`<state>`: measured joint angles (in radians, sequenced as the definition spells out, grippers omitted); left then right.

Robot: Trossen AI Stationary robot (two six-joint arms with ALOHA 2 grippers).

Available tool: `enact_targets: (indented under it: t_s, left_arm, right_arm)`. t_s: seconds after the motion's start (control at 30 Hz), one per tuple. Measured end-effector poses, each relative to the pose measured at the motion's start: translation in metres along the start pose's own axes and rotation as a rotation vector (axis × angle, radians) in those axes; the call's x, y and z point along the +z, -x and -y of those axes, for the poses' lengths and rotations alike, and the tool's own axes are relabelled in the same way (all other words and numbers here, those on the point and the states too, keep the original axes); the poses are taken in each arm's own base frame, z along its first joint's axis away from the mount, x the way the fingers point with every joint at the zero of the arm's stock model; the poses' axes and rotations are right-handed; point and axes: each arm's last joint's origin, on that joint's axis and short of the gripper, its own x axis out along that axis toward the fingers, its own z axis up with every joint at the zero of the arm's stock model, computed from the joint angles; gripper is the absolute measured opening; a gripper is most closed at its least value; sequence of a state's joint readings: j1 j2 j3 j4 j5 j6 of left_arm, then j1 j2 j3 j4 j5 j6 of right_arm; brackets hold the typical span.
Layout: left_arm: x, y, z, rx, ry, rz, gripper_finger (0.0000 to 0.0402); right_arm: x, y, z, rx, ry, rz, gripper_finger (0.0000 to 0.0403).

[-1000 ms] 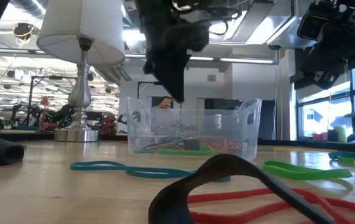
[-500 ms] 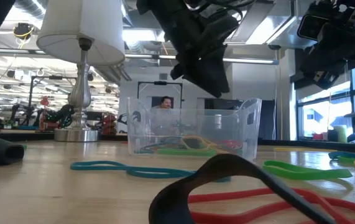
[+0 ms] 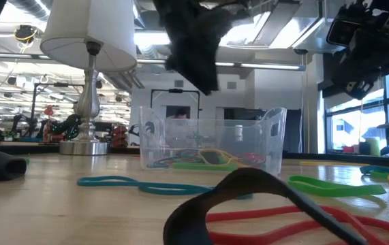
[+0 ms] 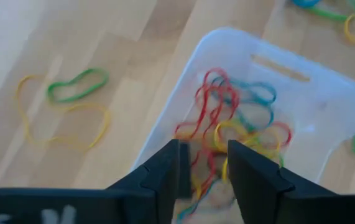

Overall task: Pick and place rubber bands into bin
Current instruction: Put the black rubber band into the transparent bin

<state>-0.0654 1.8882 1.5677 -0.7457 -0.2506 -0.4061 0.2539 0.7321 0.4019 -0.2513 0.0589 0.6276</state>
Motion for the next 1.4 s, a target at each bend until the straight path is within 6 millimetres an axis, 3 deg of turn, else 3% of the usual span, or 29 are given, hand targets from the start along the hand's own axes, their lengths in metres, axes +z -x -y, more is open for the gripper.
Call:
enact_targets:
  t_s: [0.23,0.47,0.67,0.83,1.0,1.2,1.4]
  left_arm:
    - [-0.009,0.032,-0.003,0.063,-0.028,-0.023,0.0079]
    - [-0.026,0.048,0.014,0.154,-0.134,-0.035,0.0007]
    - [-0.043,0.055,0.033,0.174,-0.220,-0.051,0.0001]
    - [-0.059,0.063,0.044,0.195,-0.261,-0.090,0.0001]
    - [-0.074,0.071,0.057,0.204,-0.315,-0.113,0.0001]
    - [-0.091,0.092,0.062,0.211,-0.351,-0.132,0.0001]
    - [-0.131,0.101,0.056,0.092,-0.283,-0.052,0.0001]
  right_arm:
    - [-0.002,0.000,0.002,-0.025,-0.022,-0.023,0.0014]
    - [-0.012,0.001,0.009,-0.098,-0.165,-0.118,0.0014]
    - [-0.024,0.004,0.014,-0.139,-0.264,-0.270,0.0004]
    - [-0.025,0.002,0.010,-0.124,-0.299,-0.275,0.0002]
    - [-0.026,-0.006,-0.005,-0.153,-0.318,-0.279,0.0002]
    - [-0.016,-0.026,-0.043,-0.213,-0.264,-0.295,0.0001]
    - [-0.006,-0.054,-0.084,-0.304,-0.221,-0.360,0.0000]
